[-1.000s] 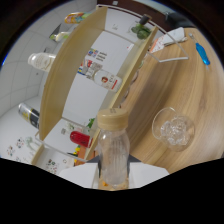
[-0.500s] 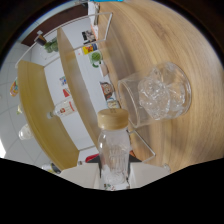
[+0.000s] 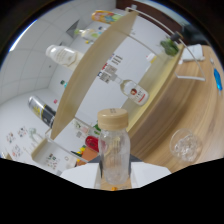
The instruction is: Make me a cup of Mount Fuji.
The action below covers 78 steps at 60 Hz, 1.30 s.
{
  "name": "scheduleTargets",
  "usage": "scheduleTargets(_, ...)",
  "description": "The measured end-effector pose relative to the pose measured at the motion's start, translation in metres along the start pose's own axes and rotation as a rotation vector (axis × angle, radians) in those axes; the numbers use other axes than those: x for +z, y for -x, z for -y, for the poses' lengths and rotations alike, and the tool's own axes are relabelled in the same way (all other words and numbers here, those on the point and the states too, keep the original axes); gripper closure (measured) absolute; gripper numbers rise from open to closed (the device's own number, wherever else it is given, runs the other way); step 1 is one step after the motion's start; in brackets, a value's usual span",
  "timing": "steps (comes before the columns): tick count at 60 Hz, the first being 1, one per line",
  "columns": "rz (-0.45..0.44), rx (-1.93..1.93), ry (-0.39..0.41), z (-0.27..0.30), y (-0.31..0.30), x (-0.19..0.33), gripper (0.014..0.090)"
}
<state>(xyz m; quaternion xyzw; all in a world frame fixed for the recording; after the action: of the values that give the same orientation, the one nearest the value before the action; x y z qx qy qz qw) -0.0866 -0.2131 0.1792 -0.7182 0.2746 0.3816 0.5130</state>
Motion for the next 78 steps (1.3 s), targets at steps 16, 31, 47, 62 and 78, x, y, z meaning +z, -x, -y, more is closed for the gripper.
scheduleTargets(16,-0.236,-0.721,0.045,-0.034,-0.049,0.026,0.0649)
scheduleTargets(31,-0.332,-0.887,0.16,-0.072,-0.101,0.035,0.0649)
scheduleTargets(47,-0.315,-0.876,0.175,-0.083,-0.106,0.032,0.0629)
scheduleTargets(62,-0.294,-0.863,0.187,-0.092,-0.107,0.018,0.0568)
scheduleTargets(78,-0.254,-0.882,0.199,-0.076,-0.076,-0.016,0.019)
